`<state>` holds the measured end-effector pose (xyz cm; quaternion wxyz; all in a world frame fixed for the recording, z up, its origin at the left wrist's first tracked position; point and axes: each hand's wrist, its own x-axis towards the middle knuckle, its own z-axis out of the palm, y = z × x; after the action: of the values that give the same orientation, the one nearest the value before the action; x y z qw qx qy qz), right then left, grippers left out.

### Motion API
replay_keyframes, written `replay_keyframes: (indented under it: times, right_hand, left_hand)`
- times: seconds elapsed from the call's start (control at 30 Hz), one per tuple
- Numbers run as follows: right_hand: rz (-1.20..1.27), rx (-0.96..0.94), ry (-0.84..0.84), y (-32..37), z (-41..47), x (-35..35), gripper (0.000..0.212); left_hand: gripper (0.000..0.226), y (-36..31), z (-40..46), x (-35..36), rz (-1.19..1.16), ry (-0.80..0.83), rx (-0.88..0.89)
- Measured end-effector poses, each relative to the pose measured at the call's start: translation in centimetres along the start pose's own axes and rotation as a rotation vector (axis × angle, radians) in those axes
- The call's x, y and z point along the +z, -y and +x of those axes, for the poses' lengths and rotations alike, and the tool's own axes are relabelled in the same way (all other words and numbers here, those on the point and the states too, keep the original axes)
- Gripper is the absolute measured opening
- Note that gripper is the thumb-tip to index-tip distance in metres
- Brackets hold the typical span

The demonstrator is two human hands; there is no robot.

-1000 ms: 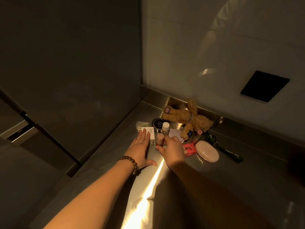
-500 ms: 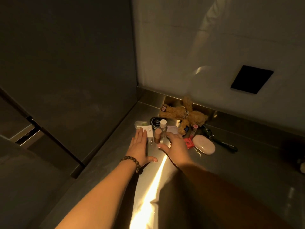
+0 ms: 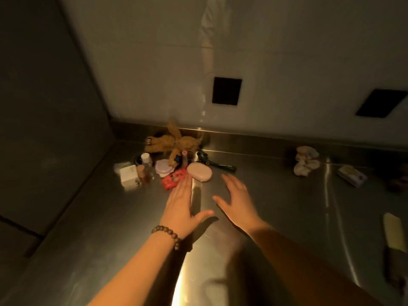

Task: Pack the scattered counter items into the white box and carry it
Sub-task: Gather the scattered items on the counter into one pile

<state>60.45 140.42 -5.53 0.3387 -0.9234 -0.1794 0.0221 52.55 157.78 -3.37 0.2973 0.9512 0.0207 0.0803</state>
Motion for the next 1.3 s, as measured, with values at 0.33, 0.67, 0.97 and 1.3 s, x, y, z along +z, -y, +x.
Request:
replay_keyframes:
  times: [0.33,0.67,0.97,1.3]
  right_hand:
    - [-0.076,0.208,-0.13,-19.6,-12.8,-16.7,0.062]
    - [-0.308,0.356,-0.189,-38.3,-25.7,-32.8,0.058]
    - [-0.258,0.542,-0.094,-43.1,-25.7,-31.5,0.09]
    - [-0.359,0.495,-0.187,-41.3,-24.7,-31.7,0.056]
  left_hand:
    - [0.1,-22.8,-0.4,18.4,0.049,0.221,0.108]
    - [0.107,-41.3,-4.1,33.3,0.129,0.361,0.072]
    - [0.079,-41.3,-4.6,35.7,0.332,0.277,0.028]
    - [0.021,-42.0,-2.5,34.3,0.167,0.178,-0.096]
